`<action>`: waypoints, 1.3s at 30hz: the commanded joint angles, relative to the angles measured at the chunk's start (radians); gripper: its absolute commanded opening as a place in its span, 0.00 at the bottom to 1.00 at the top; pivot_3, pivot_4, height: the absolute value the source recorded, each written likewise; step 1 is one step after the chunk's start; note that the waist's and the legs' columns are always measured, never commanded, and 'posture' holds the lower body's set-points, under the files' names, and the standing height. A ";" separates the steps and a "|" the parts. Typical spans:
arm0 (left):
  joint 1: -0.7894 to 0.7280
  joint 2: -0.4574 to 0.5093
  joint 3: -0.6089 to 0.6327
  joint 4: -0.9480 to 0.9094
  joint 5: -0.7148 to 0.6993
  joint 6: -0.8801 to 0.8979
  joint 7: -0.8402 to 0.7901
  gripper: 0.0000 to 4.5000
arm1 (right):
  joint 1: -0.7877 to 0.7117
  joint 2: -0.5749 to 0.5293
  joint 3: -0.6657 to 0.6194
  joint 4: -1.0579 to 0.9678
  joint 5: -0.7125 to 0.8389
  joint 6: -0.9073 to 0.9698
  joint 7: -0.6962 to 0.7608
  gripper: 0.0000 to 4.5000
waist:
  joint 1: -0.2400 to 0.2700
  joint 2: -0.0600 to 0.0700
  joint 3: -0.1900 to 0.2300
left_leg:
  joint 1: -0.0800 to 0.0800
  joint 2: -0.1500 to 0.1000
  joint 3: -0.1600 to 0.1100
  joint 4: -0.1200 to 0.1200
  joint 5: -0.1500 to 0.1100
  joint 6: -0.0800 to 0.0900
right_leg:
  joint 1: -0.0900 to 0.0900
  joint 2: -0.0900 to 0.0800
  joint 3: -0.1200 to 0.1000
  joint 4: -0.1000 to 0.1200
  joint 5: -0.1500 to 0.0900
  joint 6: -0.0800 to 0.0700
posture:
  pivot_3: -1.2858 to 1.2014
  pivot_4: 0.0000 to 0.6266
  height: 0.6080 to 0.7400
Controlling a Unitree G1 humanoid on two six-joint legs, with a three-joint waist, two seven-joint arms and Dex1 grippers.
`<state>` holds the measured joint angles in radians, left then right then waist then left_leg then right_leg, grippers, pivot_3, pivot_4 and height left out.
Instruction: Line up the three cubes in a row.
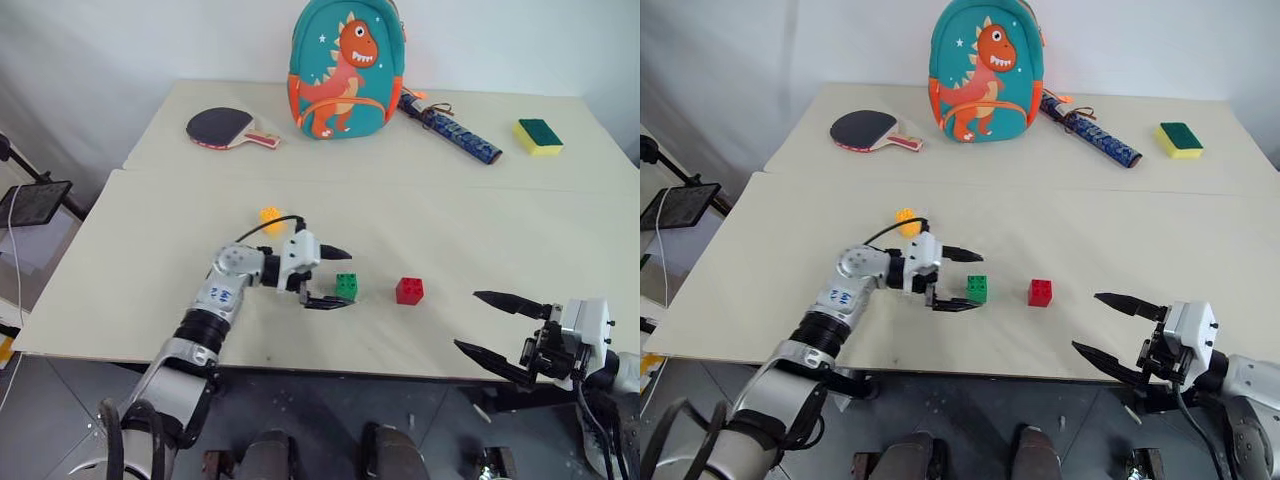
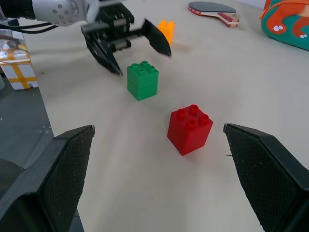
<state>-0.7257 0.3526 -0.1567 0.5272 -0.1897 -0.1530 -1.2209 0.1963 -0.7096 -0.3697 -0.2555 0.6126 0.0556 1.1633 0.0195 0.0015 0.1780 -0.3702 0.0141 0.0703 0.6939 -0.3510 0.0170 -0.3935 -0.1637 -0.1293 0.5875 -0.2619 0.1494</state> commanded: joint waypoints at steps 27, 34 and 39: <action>0.200 0.147 0.402 -0.037 -0.154 0.141 0.379 0.99 | -0.201 0.054 0.055 0.046 0.016 -0.052 0.004 1.00 | 0.009 -0.001 0.000 | 0.000 -0.001 -0.001 0.002 -0.002 0.000 | 0.001 -0.001 -0.002 0.002 0.001 0.001 | 0.52 0.24 1.00; -0.167 0.109 0.287 0.503 -0.006 -0.046 0.297 0.99 | -0.137 0.069 0.042 -0.011 0.005 -0.066 -0.042 1.00 | 0.002 -0.002 0.000 | 0.000 -0.001 0.002 0.001 -0.002 0.000 | 0.000 0.000 -0.002 0.001 0.000 0.001 | 0.52 0.24 1.00; -0.271 0.083 0.252 0.665 0.064 -0.096 0.315 0.99 | -0.080 0.077 0.031 -0.055 0.001 -0.075 -0.074 1.00 | 0.003 -0.003 0.001 | 0.000 -0.001 0.003 -0.001 -0.002 0.000 | -0.001 0.000 -0.003 0.000 0.001 0.001 | 0.52 0.24 1.00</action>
<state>-0.9740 0.4357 0.0972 1.1729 -0.1444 -0.2193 -0.9158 0.1094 -0.6348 -0.3118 -0.2710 0.6047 -0.0008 1.1002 0.0229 -0.0014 0.1789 -0.3705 0.0136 0.0729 0.6932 -0.3526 0.0168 -0.3942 -0.1638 -0.1319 0.5872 -0.2613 0.1506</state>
